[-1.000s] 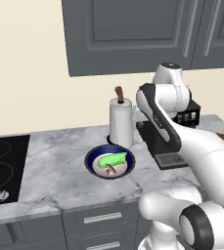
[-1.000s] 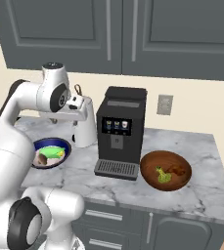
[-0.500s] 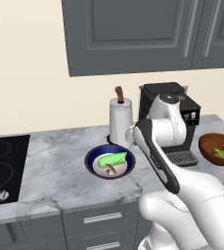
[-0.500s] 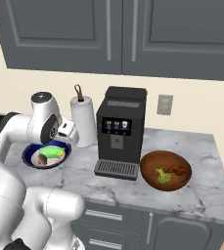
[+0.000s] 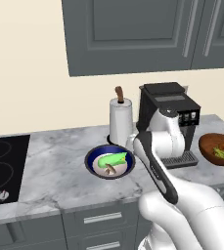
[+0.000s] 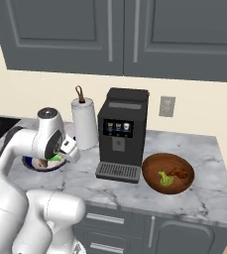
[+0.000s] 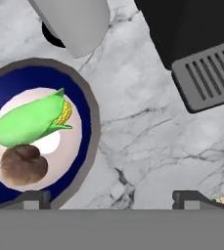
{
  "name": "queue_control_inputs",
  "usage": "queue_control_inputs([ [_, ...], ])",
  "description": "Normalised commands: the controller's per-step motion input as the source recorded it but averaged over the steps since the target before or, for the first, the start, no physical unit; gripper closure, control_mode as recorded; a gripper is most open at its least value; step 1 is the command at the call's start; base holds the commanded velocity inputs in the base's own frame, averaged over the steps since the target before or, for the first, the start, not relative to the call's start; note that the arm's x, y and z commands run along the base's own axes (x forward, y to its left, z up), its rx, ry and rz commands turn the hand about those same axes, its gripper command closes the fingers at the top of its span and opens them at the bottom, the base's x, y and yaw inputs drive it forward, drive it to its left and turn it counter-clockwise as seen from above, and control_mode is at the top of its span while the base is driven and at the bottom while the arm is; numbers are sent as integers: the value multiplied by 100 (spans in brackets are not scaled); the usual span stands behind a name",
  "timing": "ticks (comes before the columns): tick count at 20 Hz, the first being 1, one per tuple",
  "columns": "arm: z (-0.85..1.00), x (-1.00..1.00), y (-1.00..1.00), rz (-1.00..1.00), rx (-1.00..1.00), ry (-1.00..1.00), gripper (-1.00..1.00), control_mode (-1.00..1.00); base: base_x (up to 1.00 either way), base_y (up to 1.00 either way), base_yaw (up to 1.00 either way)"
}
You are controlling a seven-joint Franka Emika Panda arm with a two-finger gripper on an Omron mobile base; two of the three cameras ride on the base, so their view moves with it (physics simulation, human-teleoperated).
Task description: Place the bowl containing the mushroom and corn in the microwave. Close the microwave door and press the start button to microwave the meal.
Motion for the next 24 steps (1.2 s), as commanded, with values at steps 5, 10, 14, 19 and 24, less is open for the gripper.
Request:
queue_control_inputs([
  [5,-37,8,0,-12,17,12,-100,-100,0,0,0],
  [10,-39,4,8,-7,12,4,-100,-100,0,0,0],
  [14,-32,2,29,-2,0,0,-100,-100,0,0,0],
  [19,-30,6,36,-2,0,0,-100,-100,0,0,0],
  [24,-24,6,21,-1,0,0,-100,-100,0,0,0],
])
